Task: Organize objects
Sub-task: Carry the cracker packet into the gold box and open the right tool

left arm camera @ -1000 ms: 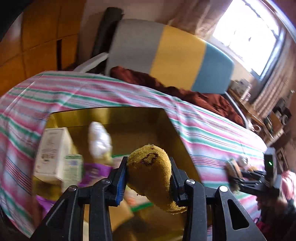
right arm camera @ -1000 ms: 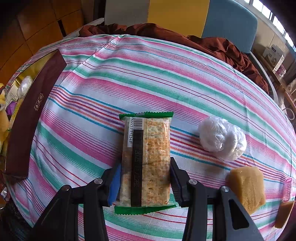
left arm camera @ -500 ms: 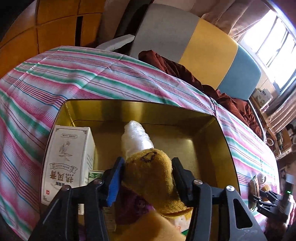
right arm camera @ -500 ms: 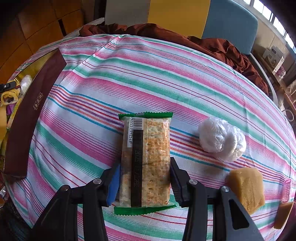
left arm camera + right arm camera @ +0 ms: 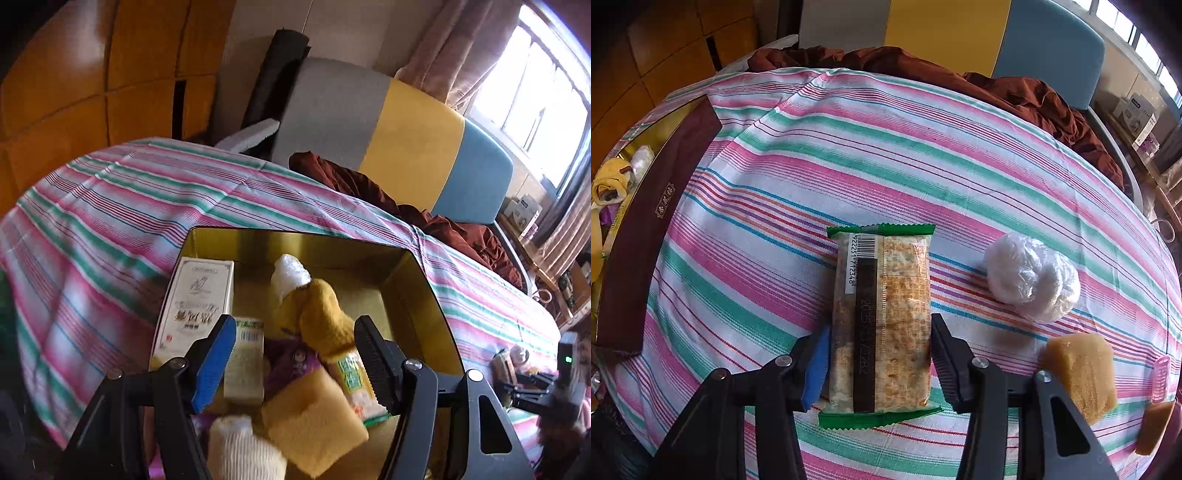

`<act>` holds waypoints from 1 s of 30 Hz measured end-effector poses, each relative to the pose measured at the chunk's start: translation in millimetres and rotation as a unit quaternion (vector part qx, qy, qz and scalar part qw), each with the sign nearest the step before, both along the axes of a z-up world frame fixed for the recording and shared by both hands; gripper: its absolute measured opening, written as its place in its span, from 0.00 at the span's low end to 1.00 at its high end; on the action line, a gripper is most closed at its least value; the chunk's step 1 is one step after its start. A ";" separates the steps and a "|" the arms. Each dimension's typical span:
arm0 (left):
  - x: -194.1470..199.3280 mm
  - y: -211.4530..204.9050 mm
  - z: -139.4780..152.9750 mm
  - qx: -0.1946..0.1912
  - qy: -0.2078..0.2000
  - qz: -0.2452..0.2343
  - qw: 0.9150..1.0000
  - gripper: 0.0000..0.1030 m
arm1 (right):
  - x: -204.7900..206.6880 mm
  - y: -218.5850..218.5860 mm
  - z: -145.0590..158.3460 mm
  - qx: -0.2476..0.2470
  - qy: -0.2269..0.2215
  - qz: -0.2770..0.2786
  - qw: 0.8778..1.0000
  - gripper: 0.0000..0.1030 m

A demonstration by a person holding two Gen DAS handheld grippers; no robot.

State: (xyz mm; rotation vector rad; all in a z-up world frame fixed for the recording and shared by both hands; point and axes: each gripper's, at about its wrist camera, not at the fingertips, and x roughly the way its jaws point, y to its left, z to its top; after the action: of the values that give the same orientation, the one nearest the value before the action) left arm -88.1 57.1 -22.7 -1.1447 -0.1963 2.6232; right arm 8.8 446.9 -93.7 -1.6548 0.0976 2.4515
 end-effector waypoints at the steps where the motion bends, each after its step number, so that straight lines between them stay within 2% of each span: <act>1: 8.2 0.2 1.1 -0.004 0.006 -0.001 1.000 0.65 | -1.2 -0.2 -0.4 0.002 0.000 0.001 1.000 0.47; 6: 40.0 8.3 8.5 -0.037 0.032 -0.021 0.999 0.66 | -2.3 -4.8 -1.2 0.007 -0.003 0.000 1.000 0.45; 9: 54.3 13.3 12.8 -0.055 0.050 -0.034 0.997 0.67 | 3.0 -5.1 0.7 -0.008 -0.005 -0.013 1.000 0.45; 21: 78.8 22.2 9.4 -0.062 0.053 -0.064 0.995 0.69 | 2.8 -22.1 2.4 0.001 -0.010 -0.049 0.999 0.44; 26: 80.5 19.8 5.9 -0.057 0.047 -0.068 0.995 0.69 | 4.7 -31.1 5.6 -0.069 0.008 -0.063 0.996 0.44; 30: 80.8 15.8 2.5 -0.053 0.041 -0.064 0.996 0.69 | 1.5 -43.4 17.6 -0.104 0.034 -0.065 0.992 0.44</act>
State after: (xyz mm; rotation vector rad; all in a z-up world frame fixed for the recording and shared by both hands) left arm -7.3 72.9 -20.2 -1.0411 0.0316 2.5872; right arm 10.3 403.6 -76.0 -1.5846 0.4687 2.4700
